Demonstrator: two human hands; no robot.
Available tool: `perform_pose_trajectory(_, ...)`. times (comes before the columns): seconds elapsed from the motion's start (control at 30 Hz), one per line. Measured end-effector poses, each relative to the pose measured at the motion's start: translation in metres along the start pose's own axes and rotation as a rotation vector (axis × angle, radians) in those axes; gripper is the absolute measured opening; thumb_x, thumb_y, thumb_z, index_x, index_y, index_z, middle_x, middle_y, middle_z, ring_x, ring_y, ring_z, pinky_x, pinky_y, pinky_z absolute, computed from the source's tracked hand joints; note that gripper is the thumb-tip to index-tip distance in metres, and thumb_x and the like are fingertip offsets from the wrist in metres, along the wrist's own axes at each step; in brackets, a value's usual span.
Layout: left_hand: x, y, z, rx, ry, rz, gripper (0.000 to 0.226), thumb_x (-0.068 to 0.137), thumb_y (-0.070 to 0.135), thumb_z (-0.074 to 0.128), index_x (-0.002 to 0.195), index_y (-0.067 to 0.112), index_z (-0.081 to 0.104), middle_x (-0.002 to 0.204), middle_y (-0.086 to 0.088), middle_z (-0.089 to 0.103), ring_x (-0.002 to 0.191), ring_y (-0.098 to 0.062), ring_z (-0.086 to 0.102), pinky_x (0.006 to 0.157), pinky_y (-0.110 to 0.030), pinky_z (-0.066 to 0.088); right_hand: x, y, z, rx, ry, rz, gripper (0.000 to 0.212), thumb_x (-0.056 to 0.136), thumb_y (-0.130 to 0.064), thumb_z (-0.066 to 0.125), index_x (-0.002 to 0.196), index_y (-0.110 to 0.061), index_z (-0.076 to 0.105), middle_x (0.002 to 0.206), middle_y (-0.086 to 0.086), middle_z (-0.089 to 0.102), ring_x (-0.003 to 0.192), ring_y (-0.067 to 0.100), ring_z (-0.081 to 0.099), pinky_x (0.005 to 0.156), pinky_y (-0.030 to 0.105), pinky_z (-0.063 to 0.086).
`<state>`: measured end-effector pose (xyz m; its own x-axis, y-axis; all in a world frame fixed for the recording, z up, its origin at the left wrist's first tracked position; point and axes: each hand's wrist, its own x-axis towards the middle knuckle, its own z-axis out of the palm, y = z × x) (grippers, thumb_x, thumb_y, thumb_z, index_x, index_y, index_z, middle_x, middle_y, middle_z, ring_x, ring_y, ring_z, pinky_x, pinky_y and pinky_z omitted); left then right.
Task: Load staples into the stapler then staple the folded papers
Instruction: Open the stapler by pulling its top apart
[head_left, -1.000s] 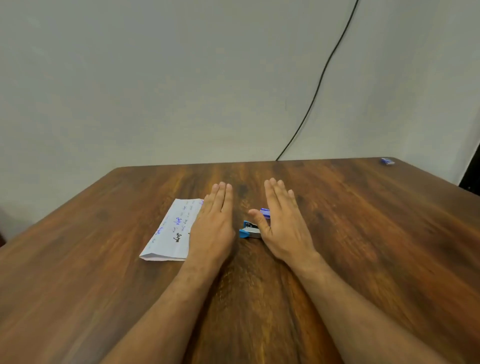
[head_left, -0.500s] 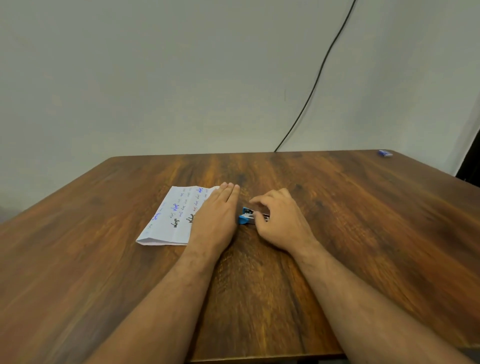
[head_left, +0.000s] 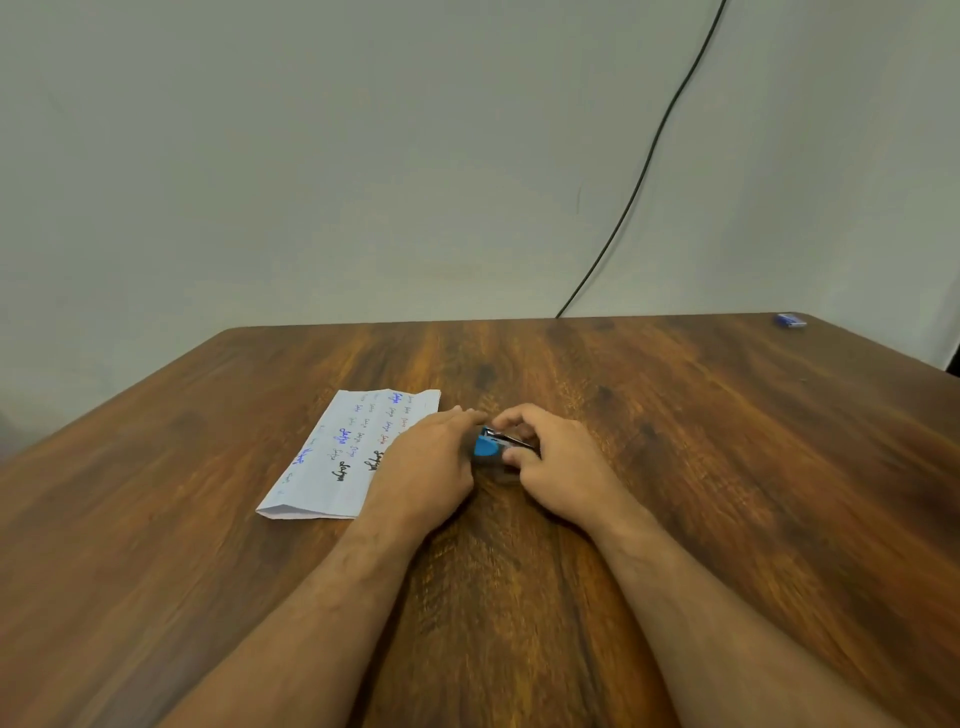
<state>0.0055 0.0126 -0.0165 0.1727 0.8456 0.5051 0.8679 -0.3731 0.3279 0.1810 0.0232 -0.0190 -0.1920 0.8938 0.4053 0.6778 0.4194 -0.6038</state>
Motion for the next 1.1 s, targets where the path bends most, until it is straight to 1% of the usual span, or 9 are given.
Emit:
perform_pose_trajectory(0.07, 0.000, -0.001, -0.001, -0.045, 0.016, 0.009, 0.043, 0.096, 0.020, 0.057, 0.137, 0.031, 0.058, 0.132, 0.002, 0.068, 0.121, -0.017, 0.060, 0.098, -0.032, 0.045, 0.001, 0.001, -0.003, 0.119, 0.014, 0.015, 0.025, 0.092, -0.017, 0.069, 0.106, -0.037, 0.070, 0.088, -0.025, 0.066, 0.085, -0.012, 0.060, 0.065, 0.004, 0.042)
perform_pose_trajectory(0.17, -0.001, -0.001, -0.003, -0.120, 0.066, 0.028, 0.034, 0.098, 0.032, 0.058, 0.132, 0.029, 0.063, 0.122, 0.006, 0.073, 0.112, -0.014, 0.065, 0.093, -0.026, 0.044, 0.002, 0.001, -0.008, 0.278, 0.037, 0.051, 0.021, 0.097, -0.014, 0.064, 0.105, -0.030, 0.076, 0.092, -0.015, 0.074, 0.077, -0.005, 0.067, 0.069, 0.009, 0.047)
perform_pose_trajectory(0.27, -0.001, 0.003, -0.006, -0.191, 0.080, 0.070, 0.024, 0.099, 0.030, 0.058, 0.120, 0.028, 0.070, 0.108, 0.008, 0.077, 0.098, -0.010, 0.068, 0.086, -0.025, 0.049, 0.000, 0.000, -0.013, 0.433, 0.033, 0.118, 0.025, 0.101, -0.011, 0.058, 0.101, -0.027, 0.078, 0.079, -0.010, 0.076, 0.058, -0.001, 0.066, 0.060, 0.016, 0.051)
perform_pose_trajectory(0.33, -0.002, 0.006, -0.006, -0.259, 0.078, 0.084, 0.021, 0.099, 0.028, 0.058, 0.114, 0.030, 0.072, 0.102, 0.014, 0.077, 0.092, -0.002, 0.066, 0.082, -0.015, 0.047, -0.002, 0.000, -0.017, 0.474, 0.022, 0.162, 0.025, 0.103, -0.016, 0.055, 0.101, -0.024, 0.079, 0.077, -0.008, 0.076, 0.058, 0.002, 0.065, 0.057, 0.018, 0.051)
perform_pose_trajectory(0.43, 0.000, 0.008, -0.005, -0.408, 0.055, 0.040, 0.020, 0.099, 0.027, 0.062, 0.114, 0.031, 0.074, 0.097, 0.022, 0.073, 0.096, 0.008, 0.064, 0.079, -0.002, 0.042, -0.002, -0.003, -0.020, 0.515, 0.008, 0.213, 0.024, 0.103, -0.024, 0.056, 0.100, -0.021, 0.080, 0.087, -0.001, 0.078, 0.063, 0.005, 0.064, 0.061, 0.025, 0.049)
perform_pose_trajectory(0.6, 0.004, 0.005, -0.003, -0.568, 0.058, -0.031, 0.013, 0.094, 0.028, 0.070, 0.104, 0.026, 0.078, 0.089, 0.014, 0.078, 0.084, 0.000, 0.071, 0.078, -0.017, 0.054, -0.003, -0.007, -0.016, 0.567, 0.008, 0.180, 0.009, 0.092, -0.017, 0.071, 0.096, -0.012, 0.078, 0.085, 0.014, 0.078, 0.064, 0.018, 0.059, 0.061, 0.031, 0.048)
perform_pose_trajectory(0.7, 0.003, 0.004, -0.003, -0.625, 0.035, -0.073, 0.006, 0.091, 0.029, 0.073, 0.095, 0.029, 0.078, 0.079, 0.012, 0.077, 0.076, -0.003, 0.071, 0.073, -0.020, 0.055, -0.003, -0.003, -0.016, 0.616, -0.014, 0.171, 0.009, 0.092, -0.015, 0.072, 0.097, -0.013, 0.079, 0.084, 0.004, 0.079, 0.069, 0.015, 0.071, 0.065, 0.027, 0.056)
perform_pose_trajectory(0.83, 0.002, 0.002, -0.004, -0.671, 0.002, -0.119, 0.006, 0.091, 0.028, 0.073, 0.096, 0.028, 0.077, 0.081, 0.008, 0.078, 0.077, -0.006, 0.074, 0.078, -0.033, 0.061, 0.000, 0.001, -0.014, 0.594, -0.019, 0.159, 0.011, 0.089, -0.016, 0.076, 0.096, -0.020, 0.082, 0.093, 0.000, 0.081, 0.091, 0.019, 0.076, 0.088, 0.043, 0.060)
perform_pose_trajectory(1.1, 0.003, 0.003, -0.002, -0.816, -0.071, -0.166, 0.011, 0.092, 0.016, 0.073, 0.101, 0.023, 0.074, 0.088, -0.001, 0.080, 0.083, -0.017, 0.078, 0.081, -0.046, 0.064, 0.001, 0.005, -0.013, 0.566, 0.022, 0.156, 0.018, 0.087, -0.014, 0.076, 0.104, -0.020, 0.082, 0.098, -0.005, 0.081, 0.095, 0.013, 0.075, 0.094, 0.044, 0.058)
